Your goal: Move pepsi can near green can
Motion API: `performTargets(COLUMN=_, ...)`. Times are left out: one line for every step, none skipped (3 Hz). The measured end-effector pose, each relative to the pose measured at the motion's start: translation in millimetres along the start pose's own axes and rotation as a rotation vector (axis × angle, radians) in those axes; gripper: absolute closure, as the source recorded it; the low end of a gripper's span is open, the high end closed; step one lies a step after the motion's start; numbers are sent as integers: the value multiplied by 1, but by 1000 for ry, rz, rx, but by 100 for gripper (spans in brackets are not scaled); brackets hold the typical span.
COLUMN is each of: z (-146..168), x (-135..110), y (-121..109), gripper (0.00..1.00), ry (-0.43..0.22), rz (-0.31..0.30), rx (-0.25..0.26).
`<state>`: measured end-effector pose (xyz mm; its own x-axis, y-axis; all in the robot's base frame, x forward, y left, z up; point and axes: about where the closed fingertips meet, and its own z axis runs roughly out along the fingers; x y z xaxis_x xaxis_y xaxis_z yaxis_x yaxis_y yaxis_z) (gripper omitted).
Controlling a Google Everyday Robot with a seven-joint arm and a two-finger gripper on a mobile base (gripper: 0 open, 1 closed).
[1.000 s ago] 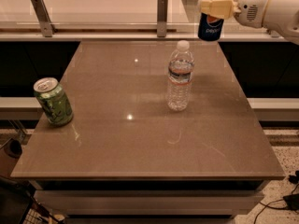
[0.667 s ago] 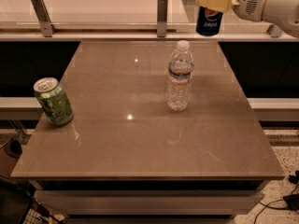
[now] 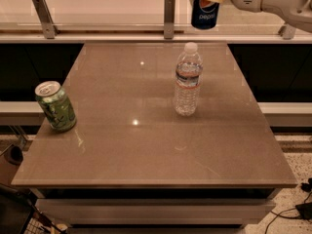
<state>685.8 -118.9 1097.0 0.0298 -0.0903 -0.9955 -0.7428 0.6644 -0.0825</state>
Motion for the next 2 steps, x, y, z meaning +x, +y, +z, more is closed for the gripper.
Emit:
performTargets(z=12, x=-14, y=20, gripper=100, ry=1, rz=-28, rx=-24)
performTargets(z=24, x=-19, y=43, gripper=100, ry=-4, rz=-39, rx=-57)
